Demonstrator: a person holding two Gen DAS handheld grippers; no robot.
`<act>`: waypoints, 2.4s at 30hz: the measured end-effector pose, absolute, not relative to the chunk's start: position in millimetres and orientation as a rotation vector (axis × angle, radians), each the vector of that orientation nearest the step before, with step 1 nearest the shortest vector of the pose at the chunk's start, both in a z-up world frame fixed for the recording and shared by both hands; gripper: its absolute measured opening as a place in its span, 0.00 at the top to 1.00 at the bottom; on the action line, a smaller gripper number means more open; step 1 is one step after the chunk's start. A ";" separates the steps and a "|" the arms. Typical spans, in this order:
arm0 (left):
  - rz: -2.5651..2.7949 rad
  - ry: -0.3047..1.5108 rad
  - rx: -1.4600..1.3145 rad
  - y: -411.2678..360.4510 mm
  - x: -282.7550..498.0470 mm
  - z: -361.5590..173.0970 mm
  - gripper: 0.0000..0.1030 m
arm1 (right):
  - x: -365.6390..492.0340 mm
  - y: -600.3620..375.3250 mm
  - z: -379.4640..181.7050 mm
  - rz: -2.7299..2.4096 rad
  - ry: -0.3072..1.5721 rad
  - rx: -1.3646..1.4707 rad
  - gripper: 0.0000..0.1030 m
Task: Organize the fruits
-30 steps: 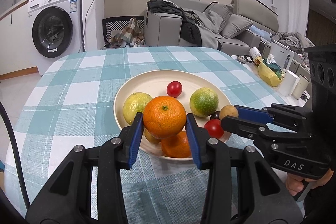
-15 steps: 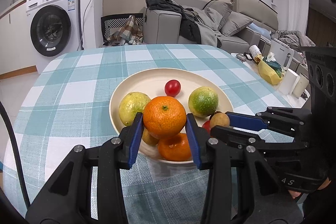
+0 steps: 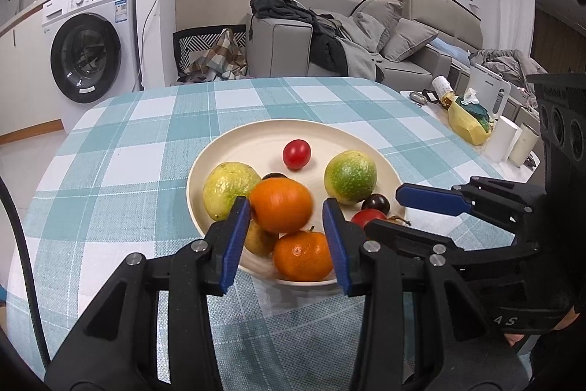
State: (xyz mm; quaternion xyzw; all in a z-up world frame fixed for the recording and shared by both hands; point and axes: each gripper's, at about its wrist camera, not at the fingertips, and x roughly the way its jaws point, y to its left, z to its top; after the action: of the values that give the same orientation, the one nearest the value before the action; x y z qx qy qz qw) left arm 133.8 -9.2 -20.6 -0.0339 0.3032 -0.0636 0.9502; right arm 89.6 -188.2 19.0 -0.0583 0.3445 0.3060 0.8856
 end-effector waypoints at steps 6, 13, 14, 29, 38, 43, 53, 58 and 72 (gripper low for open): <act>-0.121 0.613 -0.067 -10.6 132.2 -20.5 0.61 | 90.1 -191.9 20.6 0.616 0.704 -0.109 0.45; -0.087 0.615 -0.113 0.6 130.3 -22.0 0.32 | 92.6 -199.8 22.0 0.604 0.697 -0.075 0.26; -0.083 0.616 -0.117 1.9 129.6 -22.4 0.26 | 92.8 -201.3 21.8 0.605 0.699 -0.068 0.24; -0.064 0.559 -0.077 -2.1 106.5 -14.9 0.01 | 78.2 -227.2 33.3 0.605 0.596 -0.009 0.00; -0.031 0.526 -0.047 -1.3 84.6 -9.7 0.01 | 69.3 -240.9 37.7 0.601 0.545 -0.017 0.00; -0.024 0.520 -0.048 1.3 73.4 -8.4 0.01 | 64.1 -253.5 40.5 0.618 0.513 0.025 0.00; -0.017 0.507 -0.054 3.0 70.3 -6.5 0.01 | 59.1 -262.9 45.6 0.616 0.476 0.068 0.00; -0.018 0.505 -0.053 2.7 70.0 -6.8 0.01 | 57.5 -260.2 46.6 0.615 0.467 0.049 0.00; -0.017 0.504 -0.051 2.1 70.6 -6.5 0.01 | 48.4 -253.5 48.7 0.623 0.444 0.002 0.00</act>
State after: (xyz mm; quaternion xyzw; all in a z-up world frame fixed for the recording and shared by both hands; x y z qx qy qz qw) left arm 70.6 2.1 -6.5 -0.0251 0.2492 -0.0085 0.9681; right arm 48.4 -253.5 48.7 0.0009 0.2168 0.3038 0.9277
